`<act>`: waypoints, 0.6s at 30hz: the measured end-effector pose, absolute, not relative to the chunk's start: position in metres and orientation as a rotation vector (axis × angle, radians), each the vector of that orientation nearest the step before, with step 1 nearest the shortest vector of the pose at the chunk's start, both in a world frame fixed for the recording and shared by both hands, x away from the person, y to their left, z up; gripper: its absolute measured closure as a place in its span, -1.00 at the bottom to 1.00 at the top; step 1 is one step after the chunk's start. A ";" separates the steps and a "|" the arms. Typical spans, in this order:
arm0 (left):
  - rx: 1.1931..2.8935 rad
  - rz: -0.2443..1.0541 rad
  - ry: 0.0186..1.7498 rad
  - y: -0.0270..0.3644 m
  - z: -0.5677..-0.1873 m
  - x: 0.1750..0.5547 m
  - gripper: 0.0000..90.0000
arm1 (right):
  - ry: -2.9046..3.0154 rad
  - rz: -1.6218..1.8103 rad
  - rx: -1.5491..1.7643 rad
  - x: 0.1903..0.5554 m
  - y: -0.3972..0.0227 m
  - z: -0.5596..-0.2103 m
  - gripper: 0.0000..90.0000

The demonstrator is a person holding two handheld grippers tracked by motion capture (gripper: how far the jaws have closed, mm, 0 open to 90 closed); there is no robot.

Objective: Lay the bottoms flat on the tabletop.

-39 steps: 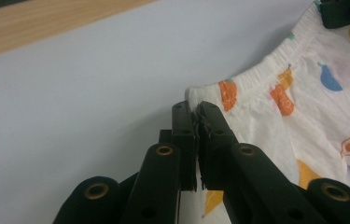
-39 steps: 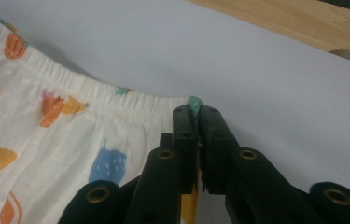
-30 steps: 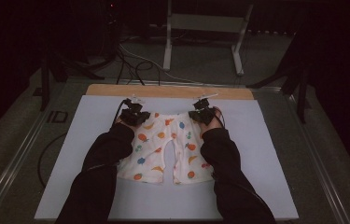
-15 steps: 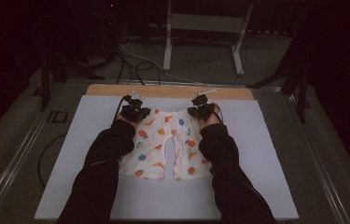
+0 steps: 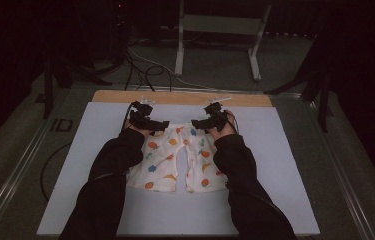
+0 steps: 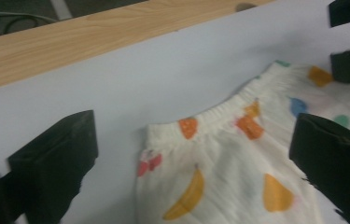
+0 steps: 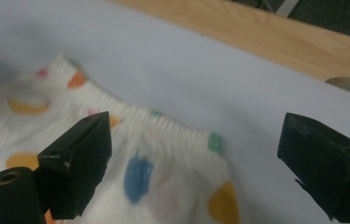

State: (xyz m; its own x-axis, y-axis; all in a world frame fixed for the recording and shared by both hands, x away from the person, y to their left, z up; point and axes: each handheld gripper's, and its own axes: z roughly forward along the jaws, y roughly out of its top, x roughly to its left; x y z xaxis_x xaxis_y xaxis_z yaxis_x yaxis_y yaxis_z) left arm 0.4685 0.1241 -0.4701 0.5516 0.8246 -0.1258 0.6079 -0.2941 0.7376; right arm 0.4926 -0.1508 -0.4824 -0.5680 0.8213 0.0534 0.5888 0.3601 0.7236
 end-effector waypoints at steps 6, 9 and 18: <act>2.017 0.305 1.070 0.127 -0.466 0.460 -0.99 | 2.356 1.046 1.216 0.485 -0.149 -0.480 -0.77; 2.026 0.300 1.063 0.129 -0.464 0.457 -0.99 | 2.358 1.058 1.208 0.482 -0.149 -0.479 -0.76; 2.028 0.244 0.984 0.140 -0.452 0.444 -0.99 | 2.418 1.085 1.169 0.473 -0.145 -0.474 -0.78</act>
State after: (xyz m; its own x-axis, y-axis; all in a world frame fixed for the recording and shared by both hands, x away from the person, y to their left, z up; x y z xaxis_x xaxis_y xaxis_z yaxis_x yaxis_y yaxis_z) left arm 0.4445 0.1401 -0.4516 0.6718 0.7199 -0.1744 0.5546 -0.3327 0.7627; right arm 0.4726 -0.1450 -0.4736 -0.6491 0.7547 0.0955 0.5731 0.4025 0.7139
